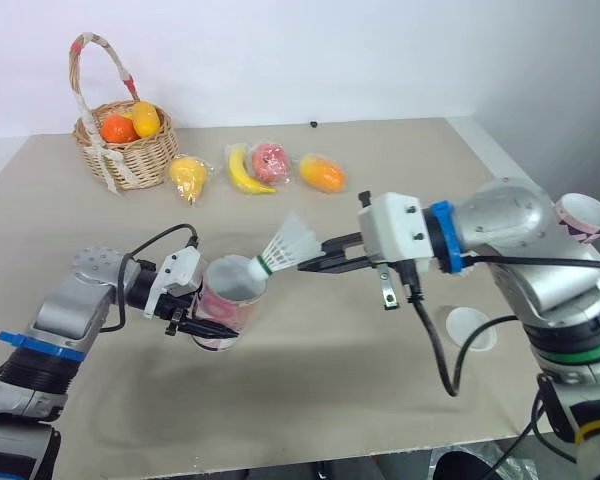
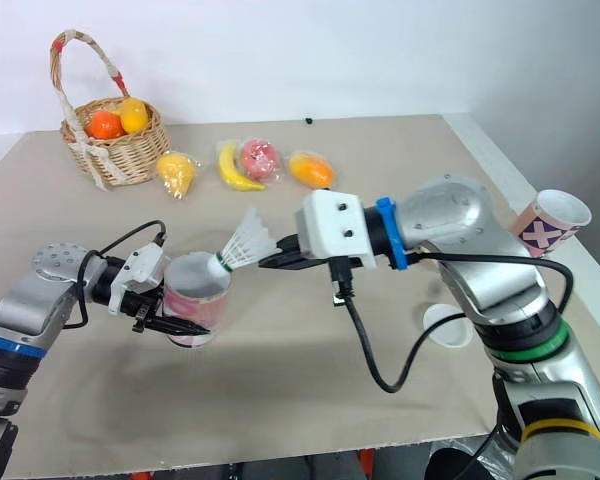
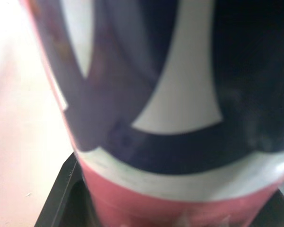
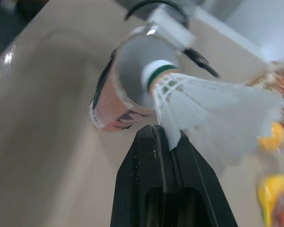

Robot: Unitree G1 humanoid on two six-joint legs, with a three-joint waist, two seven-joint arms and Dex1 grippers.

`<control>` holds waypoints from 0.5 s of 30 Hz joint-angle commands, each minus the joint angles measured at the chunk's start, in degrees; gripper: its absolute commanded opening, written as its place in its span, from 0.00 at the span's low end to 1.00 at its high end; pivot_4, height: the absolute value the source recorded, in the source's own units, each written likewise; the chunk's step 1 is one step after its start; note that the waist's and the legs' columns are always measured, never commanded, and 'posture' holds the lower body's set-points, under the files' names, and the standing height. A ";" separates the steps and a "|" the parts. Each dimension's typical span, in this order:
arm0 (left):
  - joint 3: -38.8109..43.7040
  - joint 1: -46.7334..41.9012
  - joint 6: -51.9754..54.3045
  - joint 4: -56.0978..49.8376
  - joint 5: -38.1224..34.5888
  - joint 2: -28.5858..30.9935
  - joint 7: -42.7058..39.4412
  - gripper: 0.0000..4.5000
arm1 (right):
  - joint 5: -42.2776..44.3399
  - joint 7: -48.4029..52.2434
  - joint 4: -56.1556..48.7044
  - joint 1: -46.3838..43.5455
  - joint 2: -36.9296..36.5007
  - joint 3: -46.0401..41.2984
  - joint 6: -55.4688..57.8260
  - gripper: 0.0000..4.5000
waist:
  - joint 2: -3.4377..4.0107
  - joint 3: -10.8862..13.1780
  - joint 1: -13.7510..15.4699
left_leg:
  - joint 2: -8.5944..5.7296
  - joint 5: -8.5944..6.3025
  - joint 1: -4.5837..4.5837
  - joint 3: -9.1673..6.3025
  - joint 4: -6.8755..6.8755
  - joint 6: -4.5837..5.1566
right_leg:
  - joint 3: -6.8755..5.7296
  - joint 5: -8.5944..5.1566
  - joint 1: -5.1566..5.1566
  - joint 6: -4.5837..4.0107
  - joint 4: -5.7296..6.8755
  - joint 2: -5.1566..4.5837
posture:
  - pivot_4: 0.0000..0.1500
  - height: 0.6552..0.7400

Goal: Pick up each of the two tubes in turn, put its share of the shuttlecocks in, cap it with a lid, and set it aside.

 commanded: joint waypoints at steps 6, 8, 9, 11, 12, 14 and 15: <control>-2.20 -1.28 0.55 1.63 0.89 -0.93 -1.98 0.52 | -12.12 4.32 8.92 -9.07 6.15 8.08 -12.64 0.03 | 0.01 0.00 0.03 | -0.01 -0.05 -0.19 -0.06 -0.02 0.02 | -0.06 0.02 -0.17 0.18 0.04 -0.01 | 1.00 0.88; -2.34 -1.53 0.47 1.82 1.20 -0.95 -2.08 0.52 | -13.48 4.69 11.26 -10.88 7.88 8.67 -14.57 0.08 | 0.01 0.00 0.04 | 0.00 -0.05 -0.17 -0.07 -0.01 0.01 | -0.08 0.03 -0.15 0.16 0.07 -0.01 | 1.00 0.88; -2.39 -1.59 0.50 1.80 1.26 -0.98 -2.05 0.52 | -13.16 5.63 11.90 -11.50 8.49 8.74 -15.04 0.16 | 0.00 0.00 0.05 | 0.00 -0.04 -0.18 -0.08 -0.01 0.01 | -0.09 0.03 -0.15 0.16 0.07 -0.01 | 1.00 0.88; -2.43 -1.70 0.61 1.73 1.26 -1.05 -2.01 0.52 | -11.81 8.45 12.36 -12.20 9.08 8.72 -16.19 0.29 | 0.01 0.00 0.09 | 0.00 -0.04 -0.17 -0.09 0.02 0.01 | -0.09 0.04 -0.13 0.15 0.08 -0.01 | 1.00 0.88; -2.44 -1.73 0.65 1.69 1.27 -1.10 -1.96 0.52 | -10.98 9.36 12.51 -12.40 9.54 8.24 -16.85 0.40 | 0.00 0.00 0.10 | -0.01 -0.04 -0.18 -0.08 0.03 0.01 | -0.09 0.04 -0.13 0.14 0.07 -0.02 | 1.00 0.88; -2.44 -1.82 0.82 1.61 1.24 -1.22 -1.87 0.52 | -6.42 11.52 11.45 -12.82 10.32 6.26 -13.46 0.61 | 0.01 0.00 0.10 | 0.00 -0.04 -0.18 -0.08 0.03 0.01 | -0.09 0.05 -0.13 0.17 0.08 -0.02 | 1.00 0.88; -2.46 -1.87 0.89 1.61 1.24 -1.29 -1.83 0.52 | -3.41 12.86 10.59 -12.89 10.30 5.19 -10.83 0.72 | 0.01 0.00 0.11 | 0.00 -0.04 -0.17 -0.09 0.03 0.01 | -0.09 0.05 -0.14 0.16 0.08 -0.01 | 1.00 0.88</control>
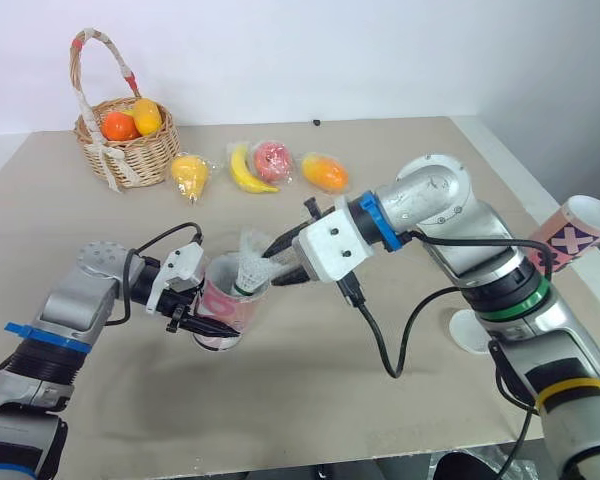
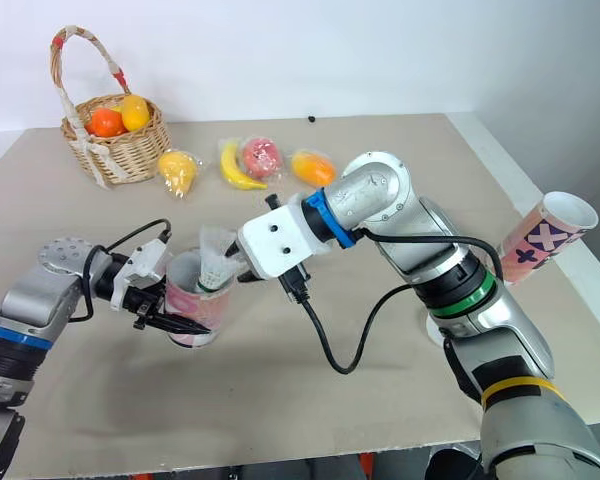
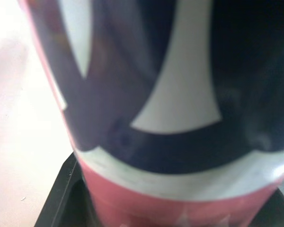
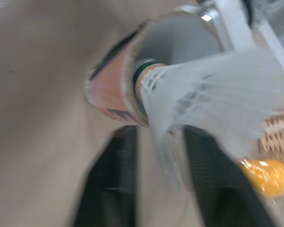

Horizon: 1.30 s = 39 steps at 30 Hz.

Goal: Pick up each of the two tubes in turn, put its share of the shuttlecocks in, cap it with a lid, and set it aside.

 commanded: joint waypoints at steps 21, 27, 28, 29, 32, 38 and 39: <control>-0.68 4.18 1.27 -6.07 0.12 0.23 2.12 0.52 | 8.00 -27.48 -2.88 35.61 -14.23 -36.74 25.56 0.90 | -0.04 -0.03 1.11 | -0.13 -0.02 -0.07 -0.09 -0.09 0.01 | -0.12 -0.17 0.00 0.03 0.00 -0.15 | 1.00 0.88; -0.38 5.63 1.55 -7.86 -0.53 0.44 2.89 0.52 | 9.26 -32.67 -2.15 43.74 -16.57 -45.17 29.95 0.90 | 0.05 -0.07 0.71 | -0.13 -0.03 0.09 0.11 -0.07 0.03 | 0.09 -0.06 0.02 0.08 0.00 -0.13 | 1.00 0.88; -0.33 5.77 1.58 -8.04 -0.61 0.39 3.01 0.52 | 9.46 -32.79 -1.39 44.32 -17.01 -46.27 30.07 0.90 | 0.05 -0.07 0.69 | -0.13 -0.02 0.13 0.13 -0.06 0.04 | 0.11 -0.06 0.06 0.05 0.00 -0.11 | 1.00 0.88; -0.33 5.90 1.63 -8.21 -0.65 0.36 3.16 0.52 | 9.84 -32.91 -0.44 44.62 -17.34 -47.30 30.65 0.90 | 0.05 -0.07 0.69 | -0.12 -0.02 0.18 0.13 -0.05 0.05 | 0.13 -0.07 0.10 0.00 0.00 -0.10 | 1.00 0.88; -0.47 6.12 1.70 -8.56 -0.77 0.29 3.57 0.52 | 10.50 -32.77 3.97 45.13 -18.59 -49.25 31.63 0.90 | 0.04 -0.07 0.56 | -0.13 0.00 0.24 0.14 0.03 0.06 | 0.16 -0.08 0.20 -0.04 0.00 -0.10 | 1.00 0.88; -0.72 6.15 1.67 -8.45 -0.62 0.16 3.99 0.52 | 10.90 -33.72 14.07 42.28 -17.48 -48.04 31.74 0.90 | 0.05 -0.07 0.47 | -0.14 0.00 0.26 0.19 0.03 0.07 | 0.22 -0.07 0.24 -0.04 -0.04 -0.10 | 1.00 0.88; -0.73 6.10 1.63 -8.34 -0.56 0.14 4.03 0.52 | 11.15 -33.68 14.83 41.55 -17.08 -47.62 31.85 0.90 | 0.05 -0.07 0.44 | -0.14 0.00 0.26 0.19 0.02 0.07 | 0.22 -0.07 0.23 -0.04 -0.04 -0.10 | 1.00 0.88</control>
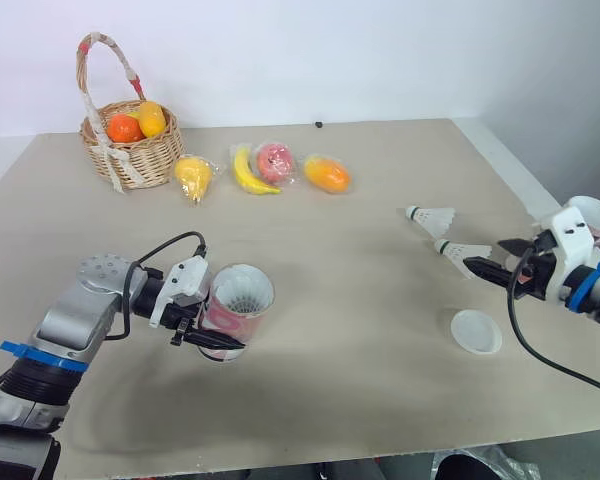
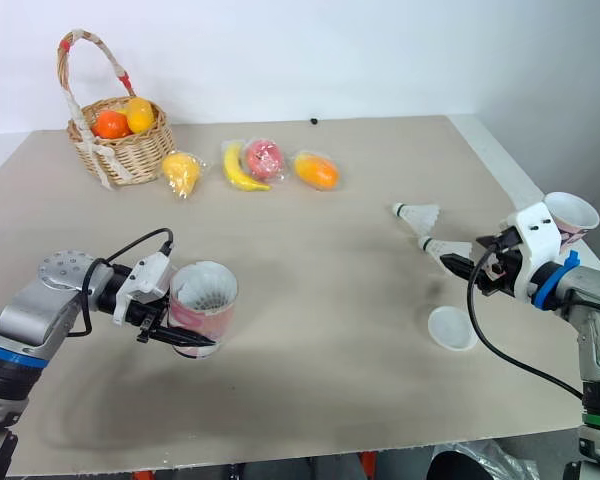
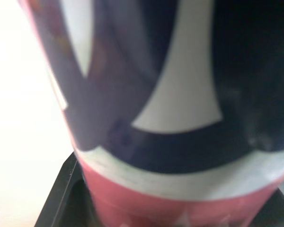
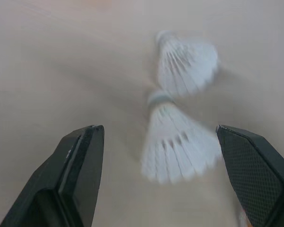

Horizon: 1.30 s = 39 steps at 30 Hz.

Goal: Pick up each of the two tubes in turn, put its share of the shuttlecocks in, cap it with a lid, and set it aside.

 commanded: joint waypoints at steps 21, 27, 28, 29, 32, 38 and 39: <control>-0.81 0.80 0.62 -0.42 0.00 0.08 0.66 0.52 | 0.98 -1.35 8.76 -8.09 3.33 6.16 -1.94 0.14 | 0.04 -0.01 -0.08 | -0.03 0.00 -0.02 0.02 0.00 0.00 | 0.09 0.08 0.00 0.15 -0.04 0.02 | 1.00 0.88; -0.97 0.47 0.79 -0.39 -0.03 0.14 0.44 0.52 | 4.89 6.70 -1.96 -3.81 0.75 5.72 -3.17 0.01 | 0.06 -0.01 -0.05 | -0.02 0.00 -0.02 0.01 -0.01 0.00 | 0.08 0.12 -0.02 0.21 -0.03 0.03 | 1.00 0.88; -1.01 0.37 0.72 -0.21 0.03 0.15 0.32 0.52 | 6.14 9.32 -6.18 -2.73 -0.47 6.05 -3.23 0.01 | 0.07 -0.01 -0.06 | -0.02 0.00 -0.03 0.01 -0.02 0.00 | 0.08 0.13 -0.02 0.24 -0.04 0.03 | 1.00 0.88; -1.06 0.29 0.64 -0.03 0.09 0.17 0.19 0.52 | 7.22 11.75 -10.41 -2.29 -1.71 6.79 -3.43 0.01 | 0.09 0.00 -0.05 | -0.01 0.00 -0.03 0.00 -0.02 0.00 | 0.08 0.14 -0.02 0.27 -0.03 0.04 | 1.00 0.88; -1.14 -0.02 0.40 0.67 0.23 0.18 -0.21 0.52 | 8.27 16.19 -20.99 -6.81 -4.10 11.90 -4.48 0.01 | 0.16 0.01 -0.31 | 0.00 0.00 -0.03 0.01 -0.03 0.00 | 0.08 0.14 -0.05 0.27 -0.03 0.04 | 1.00 0.88; -1.56 -1.02 -0.20 2.52 0.54 0.17 -1.32 0.52 | 6.82 24.86 -28.04 -22.23 -1.07 24.74 -11.39 0.01 | 0.05 0.02 -0.59 | 0.06 0.06 0.08 -0.06 0.01 0.04 | -0.01 0.08 0.05 0.07 -0.03 0.09 | 1.00 0.88; -1.57 -1.21 -0.29 2.86 0.58 0.13 -1.49 0.52 | 5.89 25.79 -27.72 -24.41 -0.39 26.61 -12.53 0.01 | 0.05 0.02 -0.61 | 0.07 0.06 0.07 -0.07 0.01 0.04 | -0.02 0.07 0.05 0.05 -0.03 0.09 | 1.00 0.88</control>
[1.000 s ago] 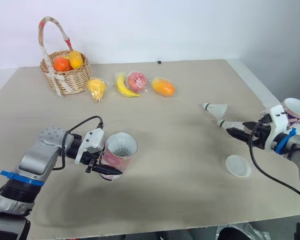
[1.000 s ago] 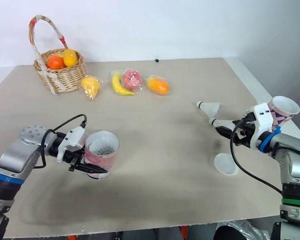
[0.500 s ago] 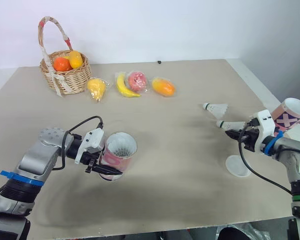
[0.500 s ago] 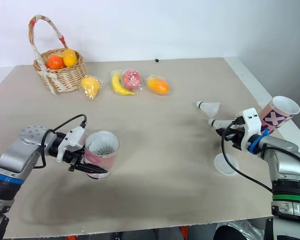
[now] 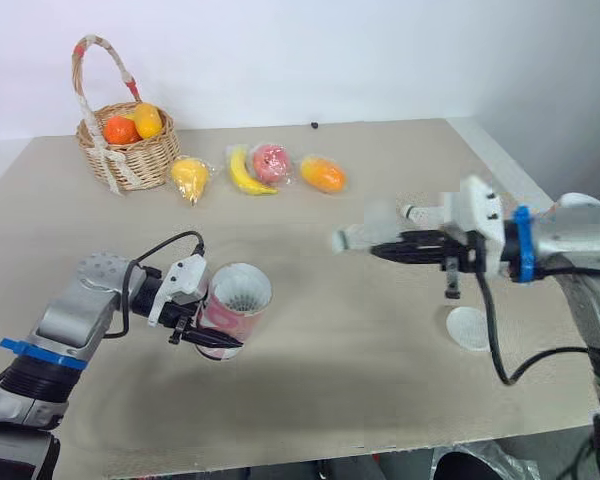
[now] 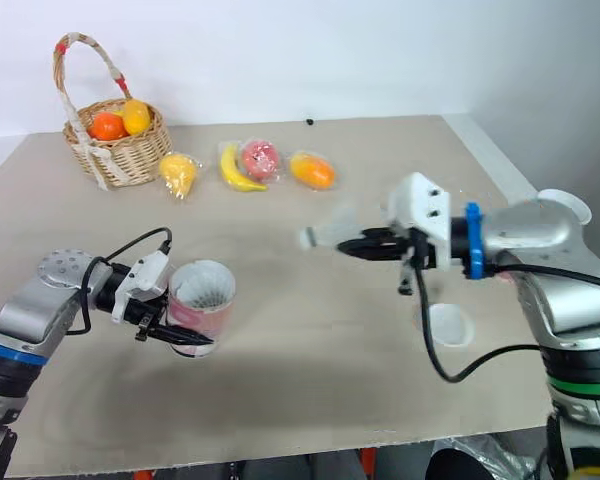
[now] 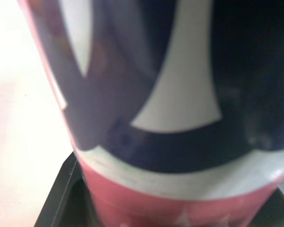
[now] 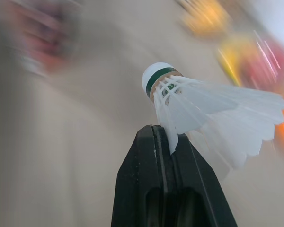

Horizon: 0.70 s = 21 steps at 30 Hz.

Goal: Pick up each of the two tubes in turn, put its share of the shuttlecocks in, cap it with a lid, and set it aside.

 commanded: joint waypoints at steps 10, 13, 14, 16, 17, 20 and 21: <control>-1.26 -1.91 0.18 2.83 0.20 -0.43 -1.63 0.52 | -10.53 13.79 8.92 -24.19 11.98 18.10 -18.61 0.01 | 0.02 0.01 -0.03 | 0.02 0.00 -0.22 -0.02 -0.02 0.00 | -0.06 -0.03 -0.22 -0.07 0.07 0.01 | 1.00 0.88; -1.25 -1.97 0.97 2.28 -0.09 -0.52 -1.40 0.52 | -12.03 16.01 11.13 -26.96 14.48 20.31 -21.09 0.01 | 0.01 0.01 0.04 | 0.03 0.00 -0.23 -0.07 -0.02 0.00 | -0.10 -0.05 -0.20 -0.13 0.09 0.01 | 1.00 0.88; -1.26 -1.98 1.20 2.09 -0.16 -0.54 -1.30 0.52 | -12.35 16.70 11.71 -27.72 15.36 21.10 -21.65 0.01 | 0.02 0.01 0.03 | 0.03 0.00 -0.23 -0.06 -0.01 0.00 | -0.09 -0.06 -0.20 -0.14 0.09 0.01 | 1.00 0.88; -1.24 -2.00 1.53 1.86 -0.23 -0.57 -1.20 0.52 | -13.12 17.49 12.75 -28.63 16.56 22.08 -22.66 0.01 | 0.02 0.01 0.02 | 0.03 0.00 -0.23 -0.04 -0.01 0.00 | -0.09 -0.05 -0.20 -0.13 0.09 0.01 | 1.00 0.88; -1.21 -2.02 1.74 1.71 -0.28 -0.63 -1.08 0.52 | -14.33 17.38 14.08 -29.42 17.70 23.00 -23.47 0.01 | 0.02 0.01 0.02 | 0.03 0.00 -0.23 -0.06 -0.01 0.00 | -0.10 -0.04 -0.21 -0.12 0.10 0.01 | 1.00 0.88; -1.18 -2.09 2.28 1.29 -0.40 -0.81 -0.70 0.52 | -17.80 16.25 18.45 -31.42 20.71 25.07 -26.06 0.15 | 0.02 0.01 0.01 | 0.03 0.00 -0.22 -0.06 -0.01 0.00 | -0.10 -0.04 -0.22 -0.14 0.16 0.01 | 1.00 0.88; -1.18 -2.11 2.42 1.17 -0.44 -0.88 -0.58 0.52 | -18.42 16.14 19.58 -31.80 21.39 25.40 -26.37 0.19 | 0.02 0.01 0.02 | 0.03 0.00 -0.22 -0.06 -0.01 -0.01 | -0.11 -0.04 -0.22 -0.15 0.16 0.01 | 1.00 0.88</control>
